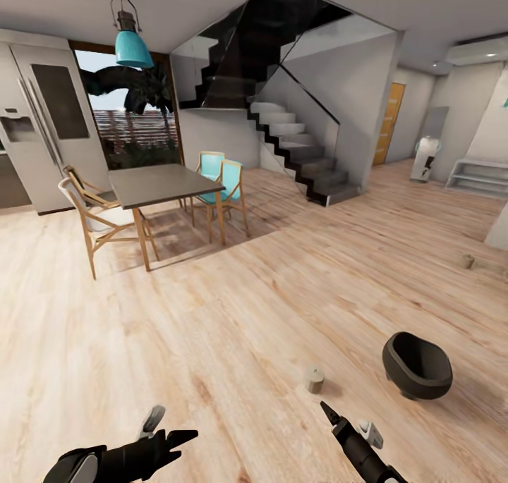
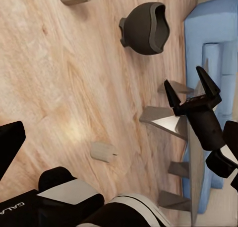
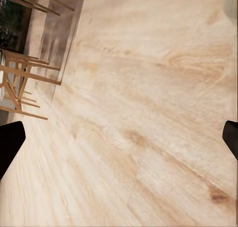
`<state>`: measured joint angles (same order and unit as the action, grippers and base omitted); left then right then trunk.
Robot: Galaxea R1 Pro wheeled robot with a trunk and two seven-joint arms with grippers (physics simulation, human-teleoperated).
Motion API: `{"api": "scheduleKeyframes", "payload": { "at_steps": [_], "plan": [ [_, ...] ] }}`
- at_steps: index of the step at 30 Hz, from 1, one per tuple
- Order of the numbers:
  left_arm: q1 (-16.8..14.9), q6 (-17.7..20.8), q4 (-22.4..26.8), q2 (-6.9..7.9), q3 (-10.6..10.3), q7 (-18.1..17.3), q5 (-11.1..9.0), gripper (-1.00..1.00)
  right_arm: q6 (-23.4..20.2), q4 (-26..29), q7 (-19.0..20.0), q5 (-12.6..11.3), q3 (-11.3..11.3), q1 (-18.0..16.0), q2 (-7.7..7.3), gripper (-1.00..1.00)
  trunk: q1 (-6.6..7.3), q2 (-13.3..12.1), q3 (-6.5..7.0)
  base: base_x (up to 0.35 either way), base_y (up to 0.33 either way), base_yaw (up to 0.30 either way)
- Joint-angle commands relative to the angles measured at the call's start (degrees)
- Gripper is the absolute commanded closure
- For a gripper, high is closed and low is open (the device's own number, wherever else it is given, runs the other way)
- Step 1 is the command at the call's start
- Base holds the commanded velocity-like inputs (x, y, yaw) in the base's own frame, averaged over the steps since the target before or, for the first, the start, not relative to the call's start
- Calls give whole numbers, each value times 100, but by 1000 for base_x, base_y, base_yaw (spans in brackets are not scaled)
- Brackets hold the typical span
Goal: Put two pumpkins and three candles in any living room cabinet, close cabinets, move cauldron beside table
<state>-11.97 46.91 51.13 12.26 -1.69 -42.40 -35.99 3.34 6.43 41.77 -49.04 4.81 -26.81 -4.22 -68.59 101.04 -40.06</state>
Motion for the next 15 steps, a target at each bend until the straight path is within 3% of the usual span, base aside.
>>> {"api": "scheduleKeyframes", "payload": {
  "at_steps": [1, 15],
  "plan": [
    [-1, 29, 2, 5, -9, 3, -28, -100, 17, -10, 24, 44, 46, -6, 1, -100, 1, 3, 0, 0, 0, -269],
    [-4, 29, 2, 11, -7, 3, -36, -100, 17, -10, 24, 44, 46, -7, -1, -100, 1, 3, 67, -39, 0, -269]
  ]
}}
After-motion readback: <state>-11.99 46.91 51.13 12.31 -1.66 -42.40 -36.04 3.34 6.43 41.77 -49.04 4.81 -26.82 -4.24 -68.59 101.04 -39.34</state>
